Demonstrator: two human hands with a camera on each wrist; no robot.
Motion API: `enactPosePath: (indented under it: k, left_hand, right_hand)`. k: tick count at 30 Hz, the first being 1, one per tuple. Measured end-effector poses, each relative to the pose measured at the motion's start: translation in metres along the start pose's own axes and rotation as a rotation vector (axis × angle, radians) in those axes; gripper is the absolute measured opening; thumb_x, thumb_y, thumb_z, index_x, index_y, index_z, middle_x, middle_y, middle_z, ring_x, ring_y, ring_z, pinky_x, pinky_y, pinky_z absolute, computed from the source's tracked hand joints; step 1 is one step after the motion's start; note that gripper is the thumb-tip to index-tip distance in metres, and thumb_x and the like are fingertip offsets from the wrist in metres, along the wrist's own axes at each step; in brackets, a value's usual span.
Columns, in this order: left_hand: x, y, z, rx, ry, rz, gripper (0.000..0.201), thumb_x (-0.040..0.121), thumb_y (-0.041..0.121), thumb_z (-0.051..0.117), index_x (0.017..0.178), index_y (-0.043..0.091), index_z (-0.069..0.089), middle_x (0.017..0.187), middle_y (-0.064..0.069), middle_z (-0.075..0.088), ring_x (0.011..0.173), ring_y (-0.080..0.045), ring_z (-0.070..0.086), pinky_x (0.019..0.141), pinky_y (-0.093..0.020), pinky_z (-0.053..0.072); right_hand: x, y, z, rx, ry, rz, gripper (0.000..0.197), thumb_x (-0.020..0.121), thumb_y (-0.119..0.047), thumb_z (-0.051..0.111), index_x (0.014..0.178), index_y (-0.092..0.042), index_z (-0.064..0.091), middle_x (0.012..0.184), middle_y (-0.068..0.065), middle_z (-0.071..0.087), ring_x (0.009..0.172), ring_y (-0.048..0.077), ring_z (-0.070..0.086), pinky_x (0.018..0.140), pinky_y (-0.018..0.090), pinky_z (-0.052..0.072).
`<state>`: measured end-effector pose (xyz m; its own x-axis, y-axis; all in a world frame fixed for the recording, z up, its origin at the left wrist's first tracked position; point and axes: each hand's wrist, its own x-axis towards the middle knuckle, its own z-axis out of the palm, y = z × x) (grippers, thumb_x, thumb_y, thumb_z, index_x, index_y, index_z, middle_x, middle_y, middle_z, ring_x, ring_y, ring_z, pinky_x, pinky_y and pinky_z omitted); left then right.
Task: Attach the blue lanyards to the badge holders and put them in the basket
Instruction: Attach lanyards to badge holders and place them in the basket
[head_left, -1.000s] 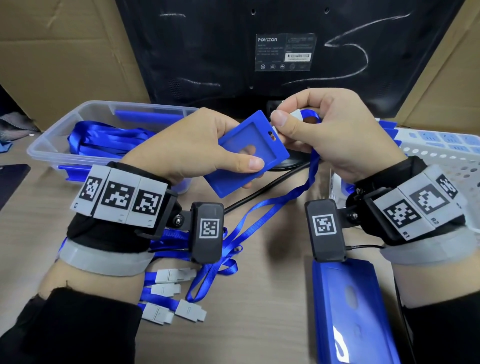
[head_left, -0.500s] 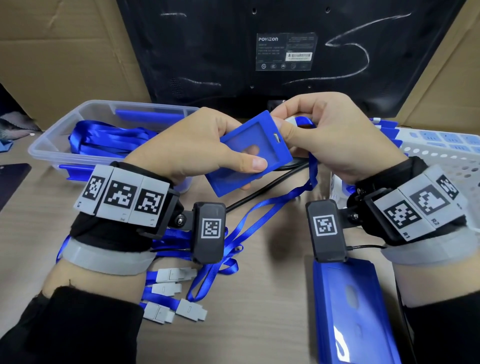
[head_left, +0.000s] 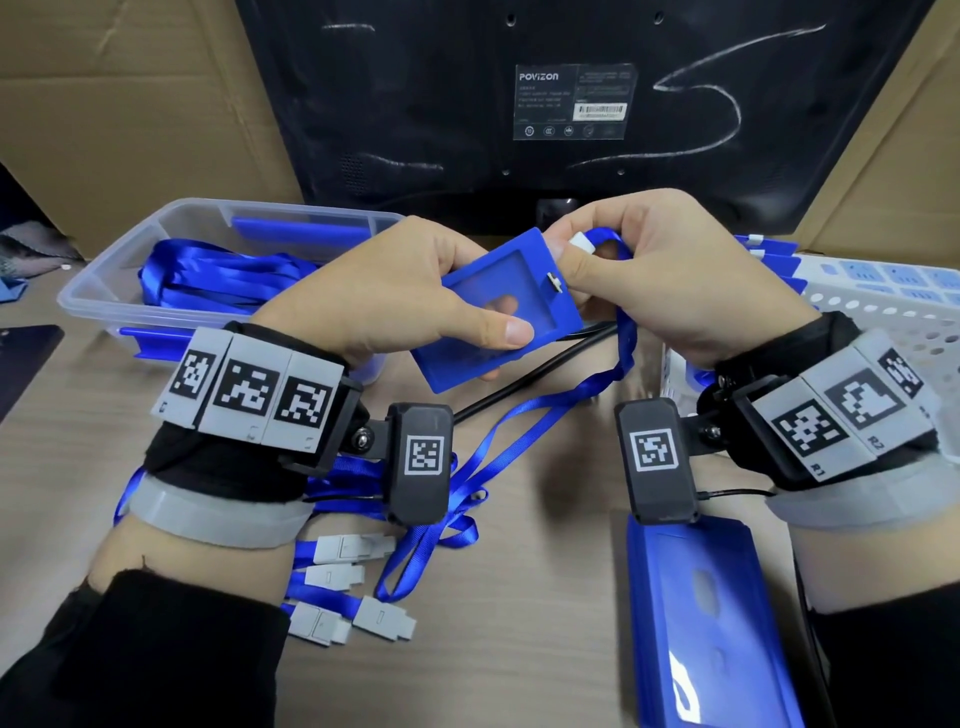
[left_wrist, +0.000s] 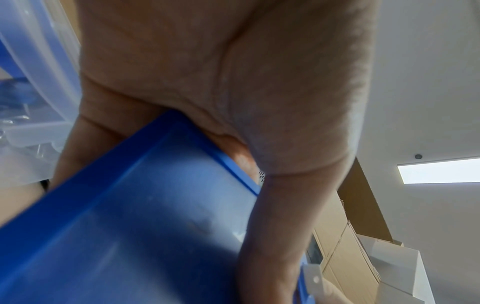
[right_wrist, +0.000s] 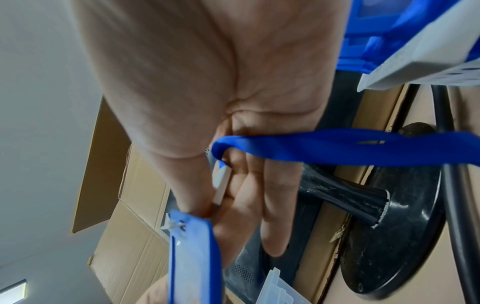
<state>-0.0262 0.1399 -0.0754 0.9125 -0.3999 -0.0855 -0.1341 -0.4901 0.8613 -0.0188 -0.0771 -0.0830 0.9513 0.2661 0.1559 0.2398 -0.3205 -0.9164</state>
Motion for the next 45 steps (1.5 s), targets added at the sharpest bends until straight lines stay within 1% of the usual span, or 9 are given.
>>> enactPosePath:
  k: [6,9,12,16,20,31,35,40,45]
  left_hand:
    - [0.0,0.001,0.001,-0.053,0.041,-0.049,0.018,0.084,0.008,0.085,0.093,-0.003,0.073,0.078,-0.011,0.077,0.071,-0.025,0.078,0.064,-0.021,0.057]
    - [0.0,0.001,0.001,-0.021,0.044,-0.061,0.017,0.084,0.009,0.085,0.091,-0.001,0.073,0.074,-0.007,0.077,0.071,-0.024,0.078,0.062,-0.02,0.056]
    - [-0.001,0.002,0.0,0.01,0.043,-0.063,0.015,0.085,0.012,0.085,0.09,0.003,0.075,0.072,-0.01,0.078,0.071,-0.021,0.077,0.063,-0.019,0.055]
    - [-0.001,0.002,0.001,-0.012,0.043,-0.067,0.013,0.085,0.01,0.085,0.094,0.004,0.077,0.071,-0.006,0.077,0.071,-0.022,0.078,0.064,-0.022,0.058]
    - [0.0,0.001,0.0,-0.024,0.045,-0.073,0.012,0.085,0.01,0.084,0.082,0.01,0.073,0.074,-0.006,0.078,0.072,-0.024,0.079,0.067,-0.025,0.06]
    - [0.0,0.001,0.0,-0.007,0.003,-0.009,0.021,0.093,0.017,0.078,0.103,0.0,0.071,0.079,-0.008,0.079,0.076,-0.02,0.078,0.069,-0.025,0.059]
    - [-0.004,0.01,-0.002,-0.069,-0.004,0.055,0.01,0.096,0.014,0.074,0.101,0.007,0.068,0.08,-0.004,0.079,0.078,-0.026,0.078,0.07,-0.028,0.061]
    - [-0.022,0.018,-0.004,-0.116,-0.048,0.104,0.007,0.095,0.009,0.074,0.096,0.01,0.068,0.085,-0.005,0.075,0.079,-0.031,0.078,0.071,-0.031,0.061]
    - [-0.052,0.029,-0.01,-0.148,-0.061,0.127,0.008,0.097,0.008,0.07,0.104,0.005,0.066,0.086,-0.009,0.074,0.079,-0.032,0.078,0.066,-0.033,0.06]
  right_hand:
    - [0.0,-0.001,0.0,0.032,0.01,0.021,0.032,0.103,-0.036,0.065,0.097,-0.008,0.079,0.071,0.006,0.07,0.065,0.014,0.064,0.072,0.03,0.057]
    - [-0.005,-0.006,0.0,-0.028,-0.032,-0.003,0.032,0.09,-0.048,0.075,0.096,-0.016,0.082,0.084,0.019,0.076,0.071,0.018,0.068,0.076,0.033,0.06]
    - [-0.009,-0.01,-0.002,-0.077,-0.079,-0.021,0.033,0.076,-0.048,0.086,0.1,-0.025,0.083,0.087,0.023,0.076,0.071,0.023,0.065,0.078,0.043,0.06]
    - [-0.007,-0.009,-0.003,-0.11,-0.085,-0.036,0.027,0.078,-0.033,0.09,0.102,-0.024,0.083,0.089,0.012,0.08,0.085,0.031,0.077,0.089,0.056,0.061]
    - [-0.003,-0.001,-0.004,-0.074,-0.046,-0.023,0.014,0.094,-0.014,0.078,0.108,-0.016,0.081,0.091,0.017,0.08,0.09,0.034,0.079,0.089,0.053,0.063]
    - [-0.002,0.002,-0.012,0.034,-0.115,-0.065,0.017,0.103,-0.006,0.063,0.112,-0.011,0.077,0.099,0.012,0.081,0.094,0.025,0.079,0.084,0.035,0.065]
    - [-0.002,0.002,-0.017,0.034,-0.079,-0.11,0.023,0.11,-0.018,0.054,0.118,-0.012,0.074,0.087,0.006,0.078,0.072,0.022,0.074,0.072,0.034,0.062]
    - [-0.017,-0.002,-0.014,0.005,-0.106,-0.043,0.039,0.111,-0.036,0.048,0.095,-0.015,0.076,0.071,0.001,0.057,0.052,0.016,0.038,0.071,0.048,0.064]
    - [-0.026,-0.02,-0.011,-0.155,-0.081,-0.015,0.054,0.109,-0.046,0.052,0.074,-0.005,0.06,0.065,0.003,0.048,0.058,0.02,0.038,0.065,0.044,0.054]
